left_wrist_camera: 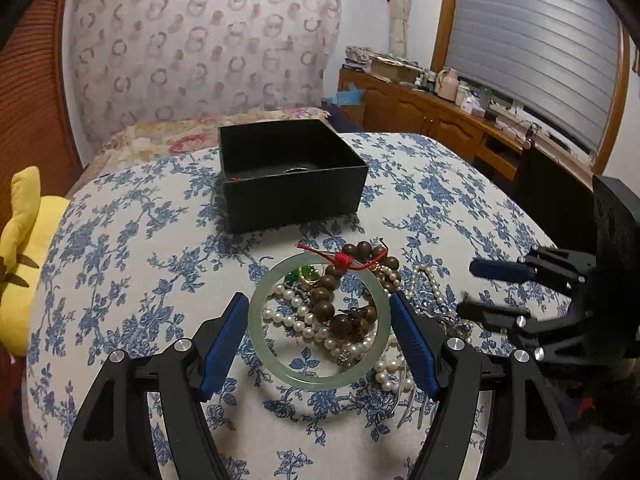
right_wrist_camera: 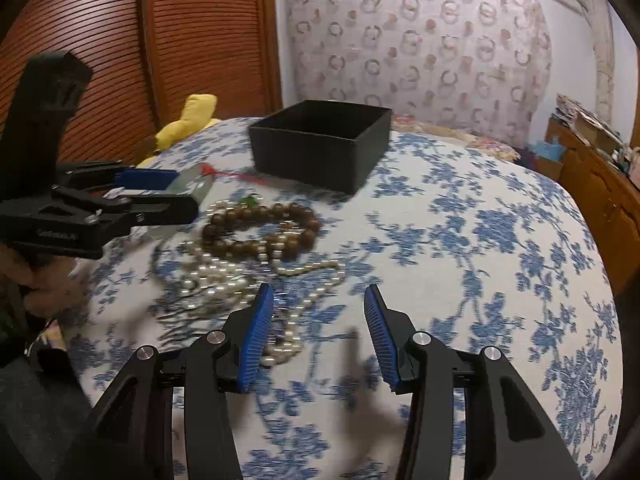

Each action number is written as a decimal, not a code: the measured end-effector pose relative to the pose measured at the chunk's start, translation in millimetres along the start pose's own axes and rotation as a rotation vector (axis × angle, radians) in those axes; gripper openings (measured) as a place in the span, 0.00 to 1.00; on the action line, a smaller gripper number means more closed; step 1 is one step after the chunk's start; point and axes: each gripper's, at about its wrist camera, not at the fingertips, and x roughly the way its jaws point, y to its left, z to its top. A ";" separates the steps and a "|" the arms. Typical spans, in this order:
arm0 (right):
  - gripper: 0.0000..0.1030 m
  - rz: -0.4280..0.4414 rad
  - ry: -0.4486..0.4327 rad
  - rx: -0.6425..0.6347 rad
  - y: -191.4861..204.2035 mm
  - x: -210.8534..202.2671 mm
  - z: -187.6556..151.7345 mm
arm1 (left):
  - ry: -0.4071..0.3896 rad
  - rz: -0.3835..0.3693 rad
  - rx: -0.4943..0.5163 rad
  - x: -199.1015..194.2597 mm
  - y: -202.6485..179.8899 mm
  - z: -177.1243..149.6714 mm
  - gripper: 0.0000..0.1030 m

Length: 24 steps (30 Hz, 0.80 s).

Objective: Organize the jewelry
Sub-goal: 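Grasp the jade bangle with the left tool while the right tool grasps silver hairpins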

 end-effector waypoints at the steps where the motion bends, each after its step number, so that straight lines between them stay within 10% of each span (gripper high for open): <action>1: 0.48 0.012 0.004 -0.008 3.7 1.1 1.1 | -0.002 0.000 -0.004 -0.6 1.3 -0.8 0.67; 24: 0.23 0.024 0.096 -0.122 23.9 25.2 7.7 | -0.002 -0.003 -0.037 -0.9 10.4 -7.6 0.67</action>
